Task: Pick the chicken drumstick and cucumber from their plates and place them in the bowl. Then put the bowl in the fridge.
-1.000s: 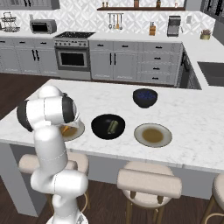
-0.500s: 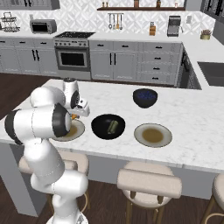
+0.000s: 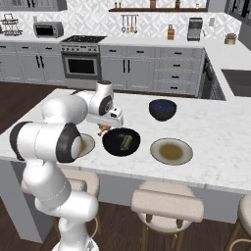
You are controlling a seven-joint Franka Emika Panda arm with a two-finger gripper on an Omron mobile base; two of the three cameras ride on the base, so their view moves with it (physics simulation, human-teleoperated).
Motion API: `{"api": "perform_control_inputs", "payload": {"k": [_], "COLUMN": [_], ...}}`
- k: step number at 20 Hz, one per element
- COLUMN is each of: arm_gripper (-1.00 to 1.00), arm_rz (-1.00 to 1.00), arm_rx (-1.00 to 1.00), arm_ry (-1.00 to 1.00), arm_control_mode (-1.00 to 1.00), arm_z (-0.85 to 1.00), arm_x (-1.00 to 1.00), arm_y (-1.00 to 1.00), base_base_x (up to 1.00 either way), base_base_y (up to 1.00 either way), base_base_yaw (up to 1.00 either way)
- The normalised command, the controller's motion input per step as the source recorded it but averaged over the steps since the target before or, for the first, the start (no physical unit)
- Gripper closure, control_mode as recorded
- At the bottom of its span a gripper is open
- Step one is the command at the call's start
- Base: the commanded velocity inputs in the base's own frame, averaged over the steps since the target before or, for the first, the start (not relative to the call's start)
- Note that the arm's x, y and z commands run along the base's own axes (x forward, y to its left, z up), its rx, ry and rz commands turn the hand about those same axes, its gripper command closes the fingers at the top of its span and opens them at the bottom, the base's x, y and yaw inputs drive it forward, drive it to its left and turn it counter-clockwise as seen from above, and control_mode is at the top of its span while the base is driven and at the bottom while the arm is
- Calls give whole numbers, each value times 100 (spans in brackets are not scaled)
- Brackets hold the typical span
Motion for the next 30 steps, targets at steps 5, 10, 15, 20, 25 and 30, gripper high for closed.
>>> {"api": "perform_control_inputs", "payload": {"k": [5, 10, 15, 20, 25, 30], "arm_gripper": [100, 100, 100, 100, 100, 100], "arm_rz": [0, 0, 0, 0, 0, 0], "arm_rx": [-1, -13, -13, 1, 1, 4], "arm_ry": [16, 2, 0, 0, 0, 0], "arm_control_mode": [-100, -100, -100, -100, -100, -100], "arm_z": [-1, -53, -53, -13, -17, -17], "arm_x": [0, 0, 0, 10, 33, 10], "arm_y": [-77, -22, 0, 0, 0, -1], "base_base_x": [0, 0, 0, 0, 0, 0], "base_base_y": [0, 0, 0, 0, 0, 0], "base_base_yaw": [0, 0, 0, 0, 0, 0]}}
